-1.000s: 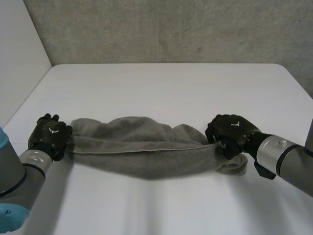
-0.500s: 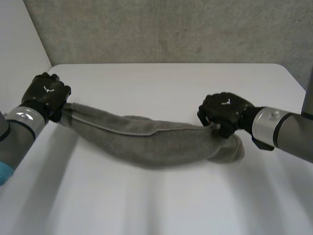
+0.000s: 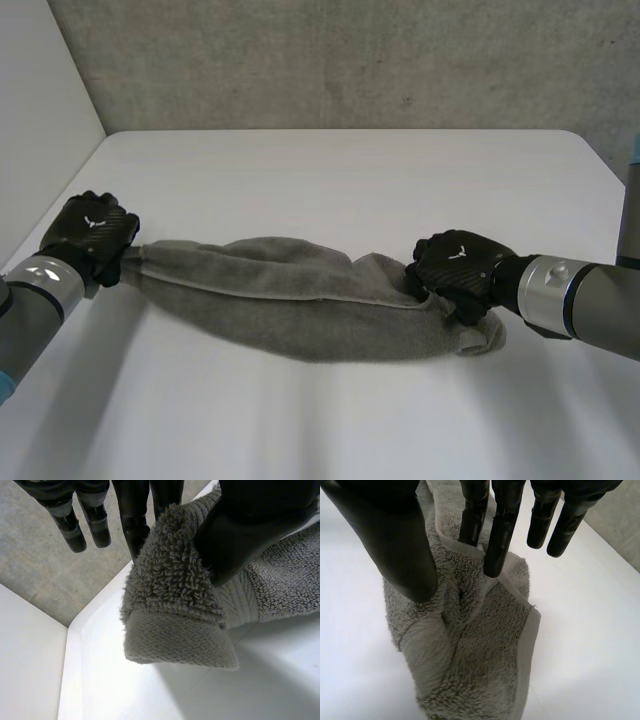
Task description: Fold the towel.
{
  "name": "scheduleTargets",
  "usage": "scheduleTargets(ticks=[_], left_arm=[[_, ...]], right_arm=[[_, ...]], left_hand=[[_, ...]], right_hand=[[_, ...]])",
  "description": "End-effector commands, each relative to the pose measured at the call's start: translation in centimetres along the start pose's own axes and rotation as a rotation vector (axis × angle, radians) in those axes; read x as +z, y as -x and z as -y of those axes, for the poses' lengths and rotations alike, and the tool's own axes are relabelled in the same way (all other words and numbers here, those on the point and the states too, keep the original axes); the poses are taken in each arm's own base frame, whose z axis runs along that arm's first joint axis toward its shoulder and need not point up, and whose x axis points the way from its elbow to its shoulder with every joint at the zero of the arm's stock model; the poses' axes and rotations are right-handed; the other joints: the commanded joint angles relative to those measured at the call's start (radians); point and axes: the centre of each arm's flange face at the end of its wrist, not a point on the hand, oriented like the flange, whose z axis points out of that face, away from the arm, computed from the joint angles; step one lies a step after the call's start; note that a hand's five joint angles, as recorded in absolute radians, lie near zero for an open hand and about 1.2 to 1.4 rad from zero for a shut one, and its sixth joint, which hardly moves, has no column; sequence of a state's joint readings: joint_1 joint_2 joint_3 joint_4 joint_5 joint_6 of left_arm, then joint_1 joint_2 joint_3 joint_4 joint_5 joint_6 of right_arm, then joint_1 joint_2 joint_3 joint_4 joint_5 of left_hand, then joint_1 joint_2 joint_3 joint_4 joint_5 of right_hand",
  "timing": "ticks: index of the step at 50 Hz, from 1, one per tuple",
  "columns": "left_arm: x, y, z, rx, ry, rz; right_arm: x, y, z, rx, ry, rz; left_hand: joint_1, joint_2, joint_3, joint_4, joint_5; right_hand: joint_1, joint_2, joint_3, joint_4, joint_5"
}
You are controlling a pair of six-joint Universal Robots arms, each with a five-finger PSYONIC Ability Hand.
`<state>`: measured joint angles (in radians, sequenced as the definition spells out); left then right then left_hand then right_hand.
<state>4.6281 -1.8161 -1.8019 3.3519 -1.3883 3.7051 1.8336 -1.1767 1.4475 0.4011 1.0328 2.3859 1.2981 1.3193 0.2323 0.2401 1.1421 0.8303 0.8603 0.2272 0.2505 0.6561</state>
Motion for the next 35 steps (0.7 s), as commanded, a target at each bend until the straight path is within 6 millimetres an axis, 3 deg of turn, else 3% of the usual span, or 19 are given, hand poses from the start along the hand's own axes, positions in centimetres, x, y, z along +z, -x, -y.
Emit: scheduleTargets(ticks=[1,14,16,18,27,29,30,31,32,33,34,35], left_arm=[[-0.4,0.1,0.2,0.001,-0.007,-0.001],[-0.7,-0.3,0.1,0.001,-0.004,-0.010],[-0.8,-0.4,0.0,0.000,-0.001,-0.014],[-0.7,-0.4,-0.1,0.000,-0.002,-0.017],[-0.1,-0.4,0.1,-0.003,-0.035,-0.049],[0.5,-0.3,0.5,0.001,-0.055,-0.044],[0.5,-0.3,0.5,0.001,-0.055,-0.044],[1.3,0.0,1.0,0.003,-0.076,-0.034],[2.2,0.3,1.9,0.009,-0.104,-0.026],[2.2,0.3,1.9,0.009,-0.105,-0.026],[2.9,0.8,3.2,0.013,-0.145,-0.009],[3.3,1.3,5.2,0.010,-0.204,0.014]], right_arm=[[-0.1,0.1,0.6,-0.102,-0.034,0.019],[0.9,0.9,0.6,-0.121,-0.070,0.077],[1.2,1.2,0.5,-0.128,-0.069,0.089],[2.0,1.4,0.0,-0.144,-0.060,0.099],[3.2,0.5,-0.2,-0.144,-0.071,0.083],[3.5,-1.4,1.7,-0.150,-0.132,0.015],[3.5,-1.4,1.7,-0.150,-0.133,0.015],[3.6,-2.8,3.1,-0.142,-0.182,-0.039],[3.6,-2.8,3.1,-0.142,-0.183,-0.039],[3.4,-4.4,4.9,-0.132,-0.248,-0.107],[3.1,-6.1,6.8,-0.117,-0.325,-0.184],[3.1,-6.2,6.8,-0.117,-0.326,-0.185]], left_hand=[[0.098,0.077,-0.058,-0.066,0.080],[0.098,0.077,-0.058,-0.066,0.080],[0.098,0.077,-0.058,-0.066,0.080],[0.098,0.077,-0.058,-0.066,0.080],[0.098,0.077,-0.058,-0.066,0.080],[0.098,0.077,-0.058,-0.066,0.080],[0.098,0.077,-0.058,-0.066,0.080],[0.098,0.077,-0.058,-0.066,0.080],[0.098,0.077,-0.058,-0.066,0.080],[0.098,0.077,-0.058,-0.066,0.080],[0.098,0.077,-0.058,-0.066,0.080],[0.098,0.077,-0.058,-0.066,0.080]], right_hand=[[0.003,-0.027,-0.053,-0.076,0.003],[0.150,0.120,-0.053,-0.076,0.150],[0.247,0.217,-0.053,-0.076,0.247],[0.564,0.534,-0.053,-0.076,0.564],[0.566,0.536,-0.053,-0.076,0.566],[0.566,0.536,-0.053,-0.076,0.566],[0.566,0.536,-0.053,-0.076,0.566],[0.566,0.536,-0.053,-0.076,0.566],[0.566,0.536,-0.053,-0.076,0.566],[0.566,0.536,-0.053,-0.076,0.566],[0.566,0.536,-0.053,-0.076,0.566],[0.566,0.536,-0.053,-0.076,0.566]])
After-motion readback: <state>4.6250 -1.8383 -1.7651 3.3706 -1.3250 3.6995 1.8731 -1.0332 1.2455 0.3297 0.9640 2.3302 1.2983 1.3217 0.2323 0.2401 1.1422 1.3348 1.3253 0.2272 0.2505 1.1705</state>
